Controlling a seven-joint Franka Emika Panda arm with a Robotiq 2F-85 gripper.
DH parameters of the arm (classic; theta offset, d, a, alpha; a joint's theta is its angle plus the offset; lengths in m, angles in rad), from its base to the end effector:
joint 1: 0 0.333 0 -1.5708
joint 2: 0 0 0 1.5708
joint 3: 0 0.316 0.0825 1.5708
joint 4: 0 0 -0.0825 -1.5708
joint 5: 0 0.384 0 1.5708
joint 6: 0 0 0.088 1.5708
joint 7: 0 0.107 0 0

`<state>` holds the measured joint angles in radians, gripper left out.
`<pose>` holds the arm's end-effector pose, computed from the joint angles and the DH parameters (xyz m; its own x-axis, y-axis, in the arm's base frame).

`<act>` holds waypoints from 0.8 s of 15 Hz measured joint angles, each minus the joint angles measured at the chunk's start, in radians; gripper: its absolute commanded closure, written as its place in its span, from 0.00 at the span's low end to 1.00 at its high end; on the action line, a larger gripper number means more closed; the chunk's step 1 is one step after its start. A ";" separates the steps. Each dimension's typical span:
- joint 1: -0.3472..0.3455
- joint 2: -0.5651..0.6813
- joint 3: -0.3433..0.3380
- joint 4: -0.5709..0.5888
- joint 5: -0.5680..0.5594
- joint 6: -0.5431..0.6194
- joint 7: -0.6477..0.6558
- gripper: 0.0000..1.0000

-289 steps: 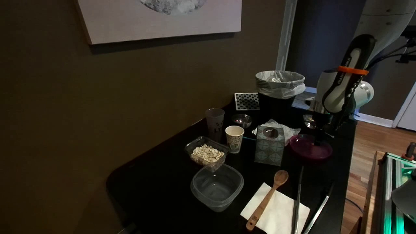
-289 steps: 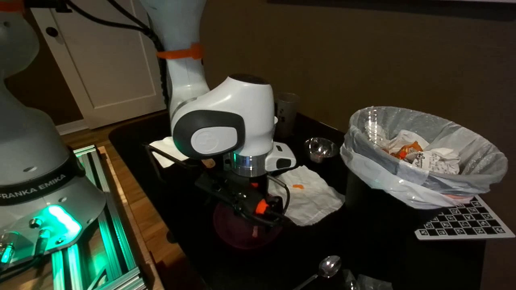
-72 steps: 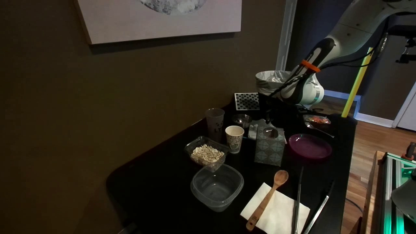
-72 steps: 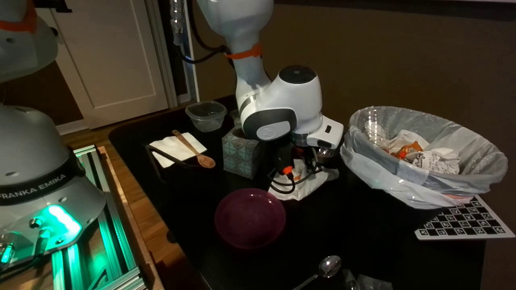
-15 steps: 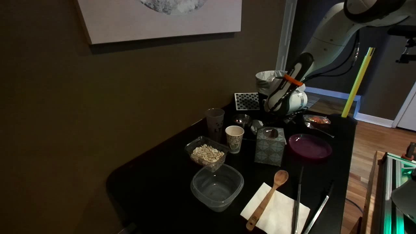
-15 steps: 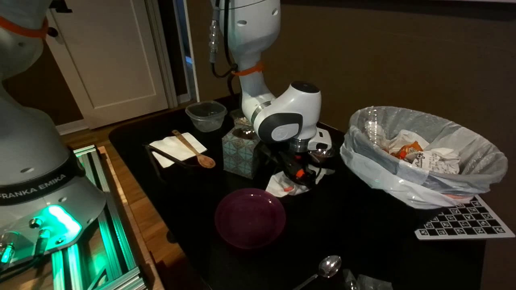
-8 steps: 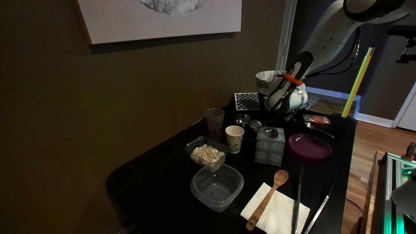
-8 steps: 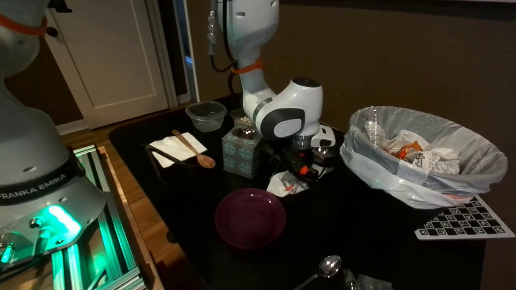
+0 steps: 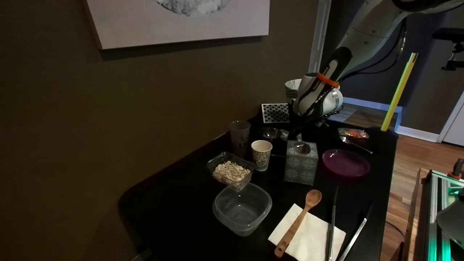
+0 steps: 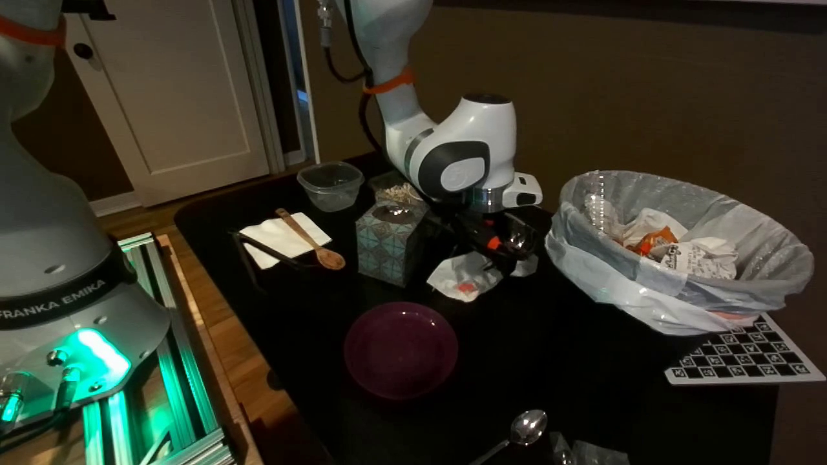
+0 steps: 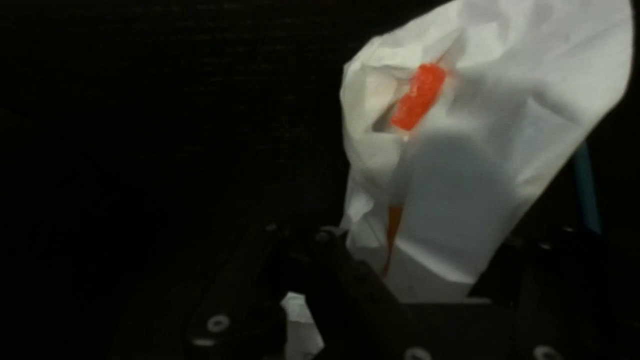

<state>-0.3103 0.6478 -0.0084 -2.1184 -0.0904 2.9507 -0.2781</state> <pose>0.5525 -0.1761 0.1190 0.9849 0.0552 0.1641 0.0414 -0.9954 0.0865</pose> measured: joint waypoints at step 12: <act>0.108 -0.059 -0.101 -0.003 -0.015 -0.113 0.039 1.00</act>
<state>-0.2022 0.5886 -0.1089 -2.1213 -0.1058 2.8373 -0.2390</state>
